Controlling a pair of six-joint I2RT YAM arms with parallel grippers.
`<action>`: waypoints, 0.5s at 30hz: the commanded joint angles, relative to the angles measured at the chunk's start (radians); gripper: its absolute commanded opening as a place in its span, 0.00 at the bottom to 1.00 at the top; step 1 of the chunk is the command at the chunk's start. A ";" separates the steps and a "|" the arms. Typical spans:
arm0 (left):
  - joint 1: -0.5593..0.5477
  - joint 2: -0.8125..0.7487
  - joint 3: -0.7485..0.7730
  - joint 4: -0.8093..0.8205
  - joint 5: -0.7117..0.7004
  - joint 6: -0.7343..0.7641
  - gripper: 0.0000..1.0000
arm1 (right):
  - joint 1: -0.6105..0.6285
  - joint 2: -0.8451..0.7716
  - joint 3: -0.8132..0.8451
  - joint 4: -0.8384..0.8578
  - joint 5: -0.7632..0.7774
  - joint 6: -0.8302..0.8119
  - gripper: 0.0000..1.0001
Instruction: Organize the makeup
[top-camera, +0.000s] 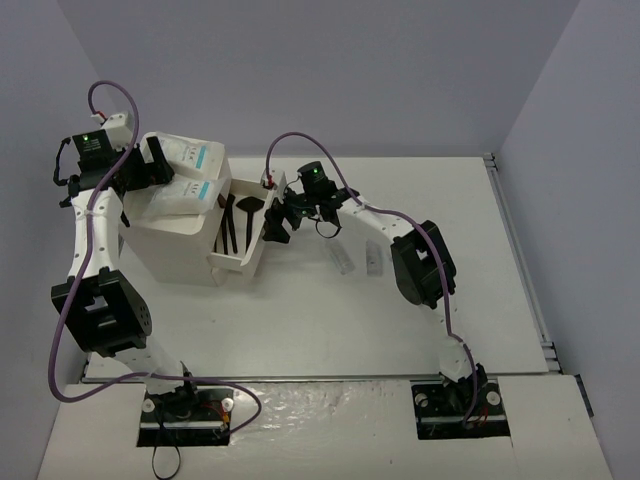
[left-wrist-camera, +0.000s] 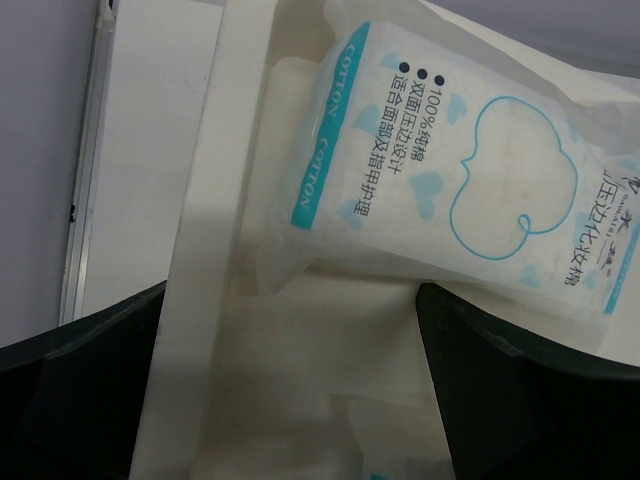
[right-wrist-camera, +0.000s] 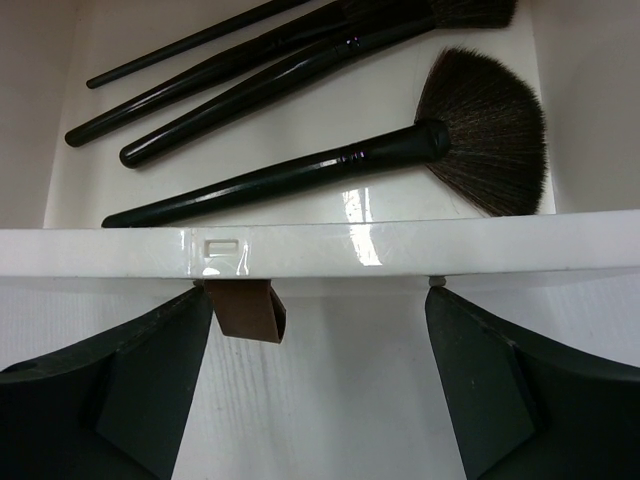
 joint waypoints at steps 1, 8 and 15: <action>-0.045 -0.042 0.029 -0.044 0.176 0.023 0.86 | 0.057 -0.069 0.025 0.203 -0.017 -0.030 0.79; -0.045 -0.042 0.025 -0.053 0.163 0.064 0.39 | 0.017 -0.133 -0.045 0.200 -0.006 -0.060 0.38; -0.042 -0.037 0.015 -0.048 0.125 0.080 0.17 | -0.006 -0.181 -0.076 0.176 0.000 -0.086 0.06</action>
